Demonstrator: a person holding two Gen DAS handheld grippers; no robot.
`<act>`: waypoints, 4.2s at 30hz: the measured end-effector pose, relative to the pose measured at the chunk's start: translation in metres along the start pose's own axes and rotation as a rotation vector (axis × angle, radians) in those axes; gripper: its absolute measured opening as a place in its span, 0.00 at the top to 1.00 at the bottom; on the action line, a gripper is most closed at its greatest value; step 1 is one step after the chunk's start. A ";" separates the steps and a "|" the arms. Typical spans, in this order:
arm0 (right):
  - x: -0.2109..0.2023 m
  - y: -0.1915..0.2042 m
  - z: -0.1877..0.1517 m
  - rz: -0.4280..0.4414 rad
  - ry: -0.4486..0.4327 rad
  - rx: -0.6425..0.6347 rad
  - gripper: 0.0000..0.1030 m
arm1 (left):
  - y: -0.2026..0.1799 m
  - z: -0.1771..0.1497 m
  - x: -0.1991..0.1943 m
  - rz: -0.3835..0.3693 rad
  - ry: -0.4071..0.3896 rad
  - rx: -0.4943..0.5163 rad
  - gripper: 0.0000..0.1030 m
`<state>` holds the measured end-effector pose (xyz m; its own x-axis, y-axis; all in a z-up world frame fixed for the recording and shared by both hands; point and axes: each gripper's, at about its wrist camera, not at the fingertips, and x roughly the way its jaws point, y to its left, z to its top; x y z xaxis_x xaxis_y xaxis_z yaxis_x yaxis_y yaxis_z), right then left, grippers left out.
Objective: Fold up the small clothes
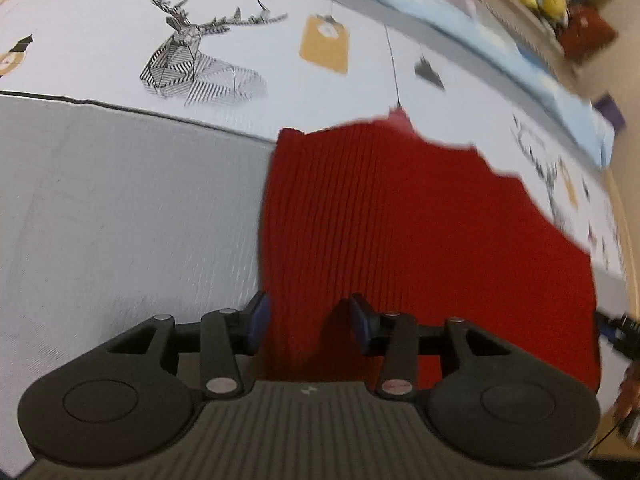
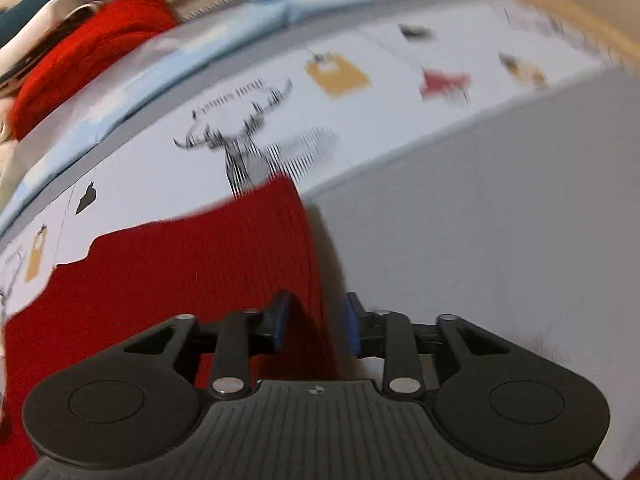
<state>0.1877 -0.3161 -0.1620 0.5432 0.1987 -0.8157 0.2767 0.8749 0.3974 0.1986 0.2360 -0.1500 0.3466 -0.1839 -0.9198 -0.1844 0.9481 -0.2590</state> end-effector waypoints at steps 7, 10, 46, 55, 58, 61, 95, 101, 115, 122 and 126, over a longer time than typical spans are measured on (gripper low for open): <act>-0.031 -0.018 -0.029 0.066 0.123 -0.024 0.60 | 0.012 -0.031 -0.027 -0.064 0.060 0.025 0.55; -0.038 -0.027 -0.047 0.106 0.193 -0.043 0.60 | 0.015 -0.048 -0.035 -0.066 0.080 0.035 0.57; -0.038 -0.021 -0.076 -0.085 0.160 -0.260 0.65 | -0.034 -0.094 -0.035 0.122 0.037 0.227 0.73; -0.090 -0.006 -0.075 -0.074 -0.114 -0.260 0.64 | -0.045 -0.093 -0.084 0.109 -0.200 0.289 0.72; -0.113 -0.004 -0.083 -0.038 -0.203 -0.261 0.63 | -0.047 -0.095 -0.112 0.108 -0.299 0.291 0.71; -0.128 -0.001 -0.088 0.004 -0.246 -0.262 0.63 | -0.053 -0.100 -0.139 0.114 -0.377 0.292 0.67; -0.096 0.203 -0.199 0.219 -0.165 -0.563 0.83 | 0.024 -0.092 -0.190 0.194 -0.409 0.054 0.58; -0.091 0.240 -0.226 0.291 -0.191 -0.659 0.87 | 0.051 -0.092 -0.205 0.171 -0.417 -0.043 0.58; -0.071 0.321 -0.306 0.457 -0.167 -1.082 0.54 | 0.063 -0.091 -0.210 0.177 -0.401 -0.073 0.55; -0.042 0.346 -0.345 0.328 -0.188 -1.287 0.49 | 0.060 -0.087 -0.206 0.177 -0.387 -0.066 0.54; -0.027 0.353 -0.361 0.246 -0.257 -1.405 0.48 | 0.059 -0.084 -0.203 0.177 -0.381 -0.070 0.54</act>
<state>-0.0159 0.1464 -0.1512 0.6278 0.4538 -0.6324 -0.7519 0.5636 -0.3420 0.0404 0.3073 -0.0030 0.6163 0.1019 -0.7809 -0.3295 0.9340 -0.1381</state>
